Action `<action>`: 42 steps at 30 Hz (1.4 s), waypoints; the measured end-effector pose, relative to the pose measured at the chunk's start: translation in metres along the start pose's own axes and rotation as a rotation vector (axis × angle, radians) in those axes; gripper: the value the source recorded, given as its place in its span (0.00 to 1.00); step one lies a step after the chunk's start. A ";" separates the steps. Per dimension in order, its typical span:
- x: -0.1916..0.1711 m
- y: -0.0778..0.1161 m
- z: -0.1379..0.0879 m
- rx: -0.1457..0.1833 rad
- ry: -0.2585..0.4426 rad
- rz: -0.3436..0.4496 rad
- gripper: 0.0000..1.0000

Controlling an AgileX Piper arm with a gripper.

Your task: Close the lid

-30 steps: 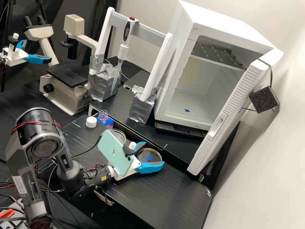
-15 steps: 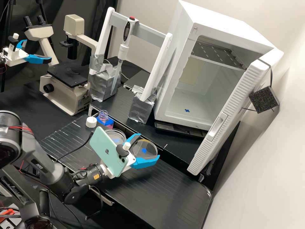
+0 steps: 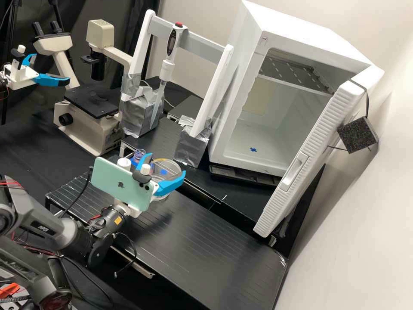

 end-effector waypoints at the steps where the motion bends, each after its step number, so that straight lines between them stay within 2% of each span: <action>1: 0.001 -0.004 -0.001 -0.014 0.013 -0.026 0.00; 8: 0.004 -0.011 0.004 -0.036 -0.003 -0.074 0.00; 13: 0.000 -0.008 0.010 -0.077 -0.019 -0.102 0.00; 15: -0.002 -0.008 0.012 -0.082 -0.021 -0.123 0.00; 28: -0.013 -0.002 0.017 -0.077 -0.031 -0.174 0.00; 37: -0.014 -0.001 0.014 -0.061 -0.023 -0.164 0.00; 40: -0.014 0.000 0.013 -0.070 -0.020 -0.158 0.00; 42: -0.015 0.001 0.010 -0.063 -0.015 -0.151 0.00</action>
